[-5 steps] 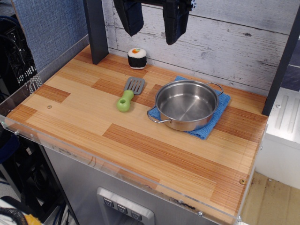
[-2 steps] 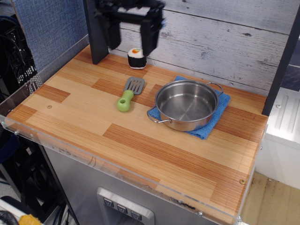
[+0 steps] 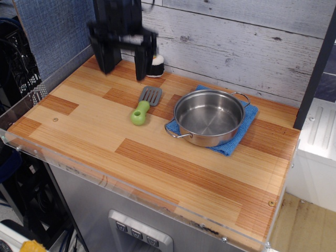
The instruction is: Pick up the hairbrush from the back of the table to the front of the table then pick up the cupcake.
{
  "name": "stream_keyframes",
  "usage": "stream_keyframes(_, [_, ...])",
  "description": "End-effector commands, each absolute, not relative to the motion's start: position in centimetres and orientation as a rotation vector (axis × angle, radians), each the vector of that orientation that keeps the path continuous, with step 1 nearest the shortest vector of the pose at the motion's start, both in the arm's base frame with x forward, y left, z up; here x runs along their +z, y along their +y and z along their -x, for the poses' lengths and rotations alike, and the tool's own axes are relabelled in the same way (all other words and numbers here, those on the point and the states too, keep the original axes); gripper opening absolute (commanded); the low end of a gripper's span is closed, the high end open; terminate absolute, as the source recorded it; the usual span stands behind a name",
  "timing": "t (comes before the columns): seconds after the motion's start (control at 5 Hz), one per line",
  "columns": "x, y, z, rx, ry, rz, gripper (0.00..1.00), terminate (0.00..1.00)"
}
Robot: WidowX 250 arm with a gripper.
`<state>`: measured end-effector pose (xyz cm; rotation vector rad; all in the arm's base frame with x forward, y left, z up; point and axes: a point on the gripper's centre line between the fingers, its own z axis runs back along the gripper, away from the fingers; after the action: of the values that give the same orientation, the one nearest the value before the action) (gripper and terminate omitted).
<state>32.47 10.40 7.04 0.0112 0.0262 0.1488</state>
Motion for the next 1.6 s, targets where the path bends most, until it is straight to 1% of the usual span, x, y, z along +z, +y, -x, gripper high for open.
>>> stream_keyframes(0.0, [3.6, 11.3, -32.7, 0.149, 0.015, -0.09, 1.0, 0.0])
stream_keyframes(0.2, [2.7, 11.4, -33.6, 0.15, -0.01, -0.079, 1.0, 0.0])
stream_keyframes(0.4, [3.0, 12.1, -34.6, 0.157, -0.029, -0.075, 1.0, 0.0])
stream_keyframes(0.6, [4.1, 13.1, -35.7, 0.186, -0.052, -0.054, 1.0, 0.0])
stream_keyframes(0.8, [4.8, 13.1, -35.9, 0.202, -0.065, -0.017, 1.0, 0.0])
stream_keyframes(1.0, [6.2, 11.6, -35.4, 0.186, -0.1, -0.021, 1.0, 0.0])
stream_keyframes(1.2, [8.3, 9.9, -35.0, 0.169, -0.149, -0.014, 1.0, 0.0])
stream_keyframes(1.4, [9.7, 7.9, -34.7, 0.14, -0.189, 0.009, 1.0, 0.0])
